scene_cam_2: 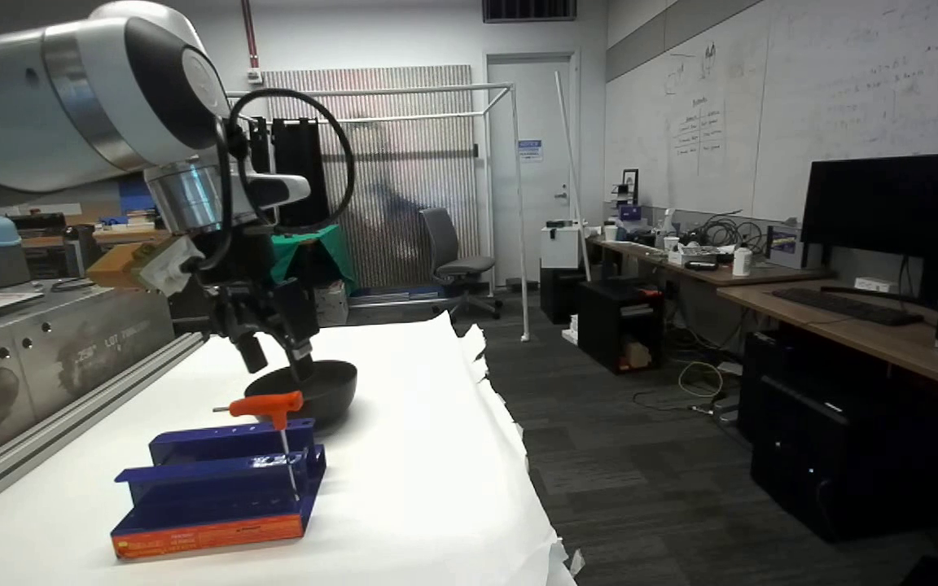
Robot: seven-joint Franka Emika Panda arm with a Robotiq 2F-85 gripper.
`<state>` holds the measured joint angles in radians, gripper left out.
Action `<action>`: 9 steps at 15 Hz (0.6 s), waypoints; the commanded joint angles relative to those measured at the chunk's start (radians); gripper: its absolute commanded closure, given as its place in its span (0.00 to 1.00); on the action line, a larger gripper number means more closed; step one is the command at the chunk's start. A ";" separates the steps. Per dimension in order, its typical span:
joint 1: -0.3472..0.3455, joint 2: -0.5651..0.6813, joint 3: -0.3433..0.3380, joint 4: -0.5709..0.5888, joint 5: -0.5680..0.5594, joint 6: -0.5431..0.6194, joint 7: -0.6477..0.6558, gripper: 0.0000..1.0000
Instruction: Put the orange object in the bowl
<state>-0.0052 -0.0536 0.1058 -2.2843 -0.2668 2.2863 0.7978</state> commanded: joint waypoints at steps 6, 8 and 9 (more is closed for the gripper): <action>0.037 0.061 -0.011 0.012 -0.026 -0.058 0.140 0.34; 0.047 0.063 -0.011 0.010 -0.024 -0.069 0.147 0.51; 0.051 0.063 -0.011 0.011 -0.031 -0.074 0.152 0.60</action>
<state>0.0211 0.0109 0.1043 -2.2864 -0.2905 2.2415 0.9226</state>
